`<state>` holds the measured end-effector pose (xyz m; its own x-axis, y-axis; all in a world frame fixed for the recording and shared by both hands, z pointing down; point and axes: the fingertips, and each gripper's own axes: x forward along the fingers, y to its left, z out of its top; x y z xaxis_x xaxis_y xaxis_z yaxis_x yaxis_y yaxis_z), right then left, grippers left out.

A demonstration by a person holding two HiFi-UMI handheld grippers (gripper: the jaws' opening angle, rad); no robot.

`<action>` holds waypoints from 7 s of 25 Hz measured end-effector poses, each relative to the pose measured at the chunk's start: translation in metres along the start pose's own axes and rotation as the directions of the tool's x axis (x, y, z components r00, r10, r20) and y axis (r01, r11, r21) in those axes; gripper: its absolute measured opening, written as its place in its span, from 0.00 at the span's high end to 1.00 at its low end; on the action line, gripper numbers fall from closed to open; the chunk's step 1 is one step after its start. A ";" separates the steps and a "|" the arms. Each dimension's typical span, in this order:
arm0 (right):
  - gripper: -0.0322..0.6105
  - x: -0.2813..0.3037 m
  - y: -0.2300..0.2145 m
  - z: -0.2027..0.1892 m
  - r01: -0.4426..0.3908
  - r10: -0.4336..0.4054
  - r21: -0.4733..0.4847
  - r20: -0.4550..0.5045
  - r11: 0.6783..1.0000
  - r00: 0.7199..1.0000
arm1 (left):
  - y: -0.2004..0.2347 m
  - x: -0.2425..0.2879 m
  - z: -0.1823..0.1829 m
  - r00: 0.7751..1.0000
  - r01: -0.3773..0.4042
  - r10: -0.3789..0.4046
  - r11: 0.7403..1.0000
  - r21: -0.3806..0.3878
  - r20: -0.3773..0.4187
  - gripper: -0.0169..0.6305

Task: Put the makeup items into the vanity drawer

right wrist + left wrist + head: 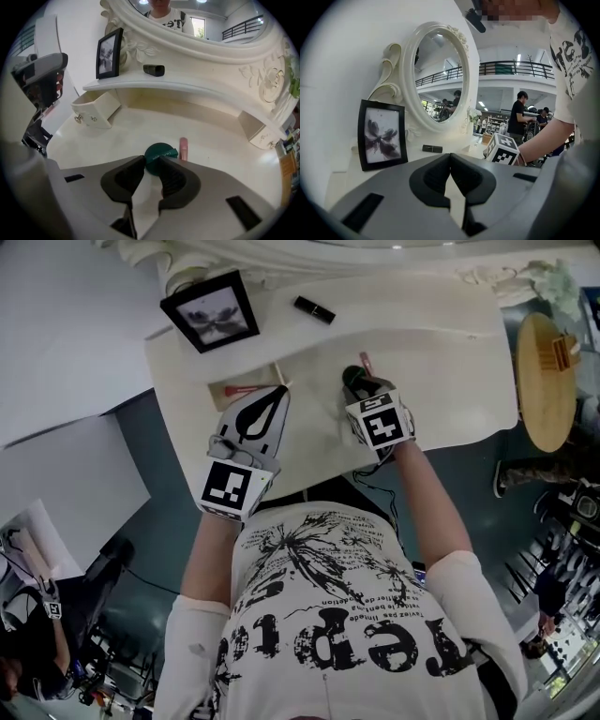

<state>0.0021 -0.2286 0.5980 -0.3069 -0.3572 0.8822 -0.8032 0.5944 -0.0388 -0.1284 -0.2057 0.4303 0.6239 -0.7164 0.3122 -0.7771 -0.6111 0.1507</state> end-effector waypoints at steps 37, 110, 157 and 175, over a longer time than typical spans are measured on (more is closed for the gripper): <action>0.90 -0.046 0.211 0.133 -0.290 0.354 -0.375 0.113 0.881 0.928 | 0.064 -0.165 0.008 0.929 -0.349 0.353 0.935 -0.056 0.113 0.95; 0.86 -0.071 -0.012 0.044 -0.064 0.061 0.025 0.126 0.998 0.990 | -0.029 -0.009 0.043 0.993 -0.075 0.068 0.995 0.068 0.101 0.95; 0.65 -0.051 0.181 0.151 -0.288 0.391 -0.463 0.144 0.838 0.909 | 0.059 -0.162 0.017 0.889 -0.439 0.439 0.898 -0.029 0.127 0.95; 0.93 -0.199 0.122 0.190 -0.057 0.192 -0.211 0.705 0.976 0.682 | 0.040 -0.139 0.093 0.947 -0.264 0.235 0.958 0.116 0.218 0.95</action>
<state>-0.1315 -0.2220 0.3292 -0.7240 -0.6374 0.2636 -0.6586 0.7524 0.0106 -0.2383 -0.1614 0.3054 0.4269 -0.8953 0.1271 -0.8991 -0.4353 -0.0464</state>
